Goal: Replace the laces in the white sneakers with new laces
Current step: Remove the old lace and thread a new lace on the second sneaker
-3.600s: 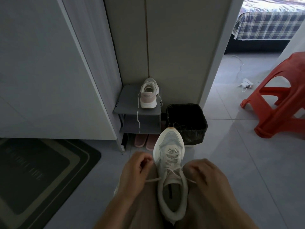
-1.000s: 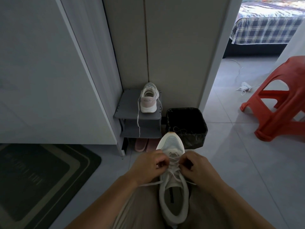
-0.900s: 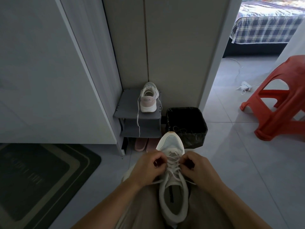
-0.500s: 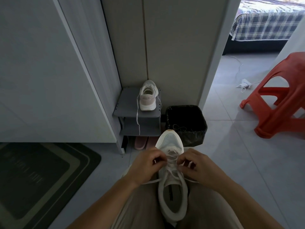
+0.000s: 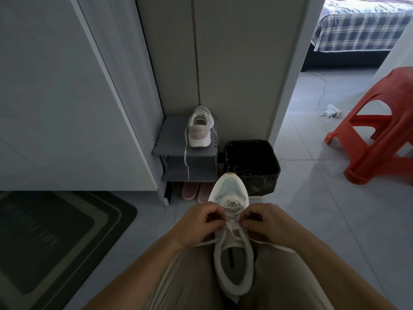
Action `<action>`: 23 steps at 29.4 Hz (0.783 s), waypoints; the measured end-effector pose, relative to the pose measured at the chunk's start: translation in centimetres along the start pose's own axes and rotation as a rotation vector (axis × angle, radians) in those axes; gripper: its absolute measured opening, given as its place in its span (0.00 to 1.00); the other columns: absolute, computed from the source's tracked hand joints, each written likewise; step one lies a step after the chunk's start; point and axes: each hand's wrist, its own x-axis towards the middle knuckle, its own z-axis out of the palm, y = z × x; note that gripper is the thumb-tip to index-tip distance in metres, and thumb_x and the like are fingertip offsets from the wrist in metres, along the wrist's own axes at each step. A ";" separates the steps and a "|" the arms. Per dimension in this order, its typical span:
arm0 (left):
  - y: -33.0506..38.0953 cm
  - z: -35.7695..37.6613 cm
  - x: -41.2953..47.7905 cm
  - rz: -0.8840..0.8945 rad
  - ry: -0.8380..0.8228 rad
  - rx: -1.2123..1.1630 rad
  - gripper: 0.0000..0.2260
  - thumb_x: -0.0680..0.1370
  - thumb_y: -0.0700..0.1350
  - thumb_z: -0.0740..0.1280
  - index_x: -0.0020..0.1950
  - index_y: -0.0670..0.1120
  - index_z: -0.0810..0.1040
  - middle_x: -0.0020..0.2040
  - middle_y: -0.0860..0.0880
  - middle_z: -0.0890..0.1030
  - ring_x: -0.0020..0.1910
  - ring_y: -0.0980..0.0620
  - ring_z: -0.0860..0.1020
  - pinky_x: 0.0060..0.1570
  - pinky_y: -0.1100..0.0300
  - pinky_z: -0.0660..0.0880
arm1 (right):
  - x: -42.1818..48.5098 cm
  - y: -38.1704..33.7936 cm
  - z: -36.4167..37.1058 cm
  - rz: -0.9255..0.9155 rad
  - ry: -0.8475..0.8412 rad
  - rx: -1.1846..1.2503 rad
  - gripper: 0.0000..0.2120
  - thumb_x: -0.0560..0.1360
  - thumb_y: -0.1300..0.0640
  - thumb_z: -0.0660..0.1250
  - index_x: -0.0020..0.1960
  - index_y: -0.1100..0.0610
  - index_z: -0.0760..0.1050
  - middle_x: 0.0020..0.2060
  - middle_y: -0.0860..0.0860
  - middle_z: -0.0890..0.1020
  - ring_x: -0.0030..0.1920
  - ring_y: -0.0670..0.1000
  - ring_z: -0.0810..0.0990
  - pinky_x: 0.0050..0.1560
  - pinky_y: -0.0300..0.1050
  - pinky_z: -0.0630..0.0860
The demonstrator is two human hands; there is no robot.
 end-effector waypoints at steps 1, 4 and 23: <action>-0.1 0.0 -0.1 -0.060 0.003 -0.079 0.04 0.74 0.39 0.69 0.44 0.48 0.79 0.43 0.54 0.80 0.44 0.58 0.78 0.51 0.62 0.75 | 0.3 -0.2 -0.2 0.016 -0.041 0.001 0.02 0.75 0.57 0.66 0.44 0.51 0.76 0.39 0.43 0.78 0.37 0.40 0.76 0.40 0.29 0.73; -0.2 0.2 -0.2 -0.217 0.005 -0.274 0.06 0.74 0.38 0.69 0.42 0.48 0.78 0.41 0.51 0.81 0.42 0.55 0.80 0.49 0.60 0.77 | 0.7 -0.4 -0.1 0.049 -0.087 -0.018 0.04 0.74 0.58 0.66 0.42 0.51 0.75 0.37 0.44 0.78 0.37 0.41 0.75 0.39 0.30 0.72; -0.6 1.2 -5.0 0.038 0.136 0.106 0.09 0.73 0.54 0.64 0.47 0.52 0.78 0.41 0.58 0.78 0.45 0.61 0.77 0.45 0.68 0.73 | -3.5 0.5 0.4 -0.100 0.008 -0.215 0.04 0.76 0.50 0.64 0.42 0.45 0.71 0.40 0.42 0.76 0.40 0.41 0.75 0.42 0.32 0.71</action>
